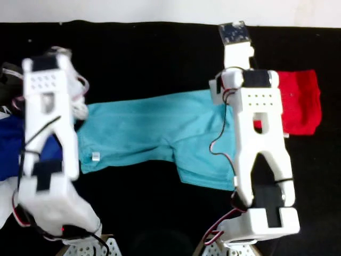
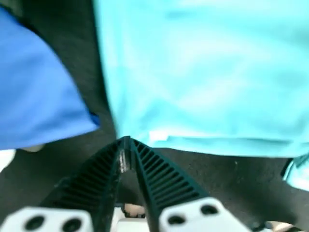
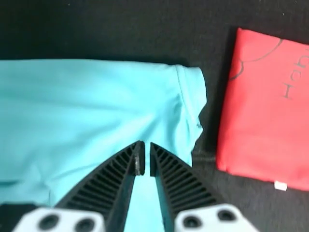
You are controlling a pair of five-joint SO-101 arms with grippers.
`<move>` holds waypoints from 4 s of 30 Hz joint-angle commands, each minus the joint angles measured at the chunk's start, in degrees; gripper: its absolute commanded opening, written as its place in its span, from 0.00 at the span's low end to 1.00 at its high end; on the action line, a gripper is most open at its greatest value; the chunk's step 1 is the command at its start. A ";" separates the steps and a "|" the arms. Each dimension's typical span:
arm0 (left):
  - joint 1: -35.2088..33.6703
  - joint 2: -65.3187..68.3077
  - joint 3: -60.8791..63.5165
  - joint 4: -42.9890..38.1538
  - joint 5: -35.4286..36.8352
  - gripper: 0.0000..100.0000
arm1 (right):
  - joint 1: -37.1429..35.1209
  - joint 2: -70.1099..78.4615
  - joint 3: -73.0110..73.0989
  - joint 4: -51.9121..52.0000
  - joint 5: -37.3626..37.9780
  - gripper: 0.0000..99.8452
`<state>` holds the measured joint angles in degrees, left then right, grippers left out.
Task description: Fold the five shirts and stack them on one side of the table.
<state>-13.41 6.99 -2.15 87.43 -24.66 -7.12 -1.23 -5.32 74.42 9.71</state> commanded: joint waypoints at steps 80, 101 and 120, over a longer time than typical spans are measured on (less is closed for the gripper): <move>3.30 -10.59 41.89 -31.12 9.49 0.01 | -6.20 -40.84 66.95 -19.65 12.75 0.04; 3.12 -36.70 48.57 -26.37 3.16 0.01 | -18.68 -30.20 60.35 -9.98 18.99 0.12; 3.03 -12.00 47.78 -40.88 6.77 0.01 | -16.04 -30.11 72.22 -22.37 26.99 0.21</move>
<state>-10.42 -5.67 46.29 47.60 -18.24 -23.91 -31.47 65.36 54.73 35.91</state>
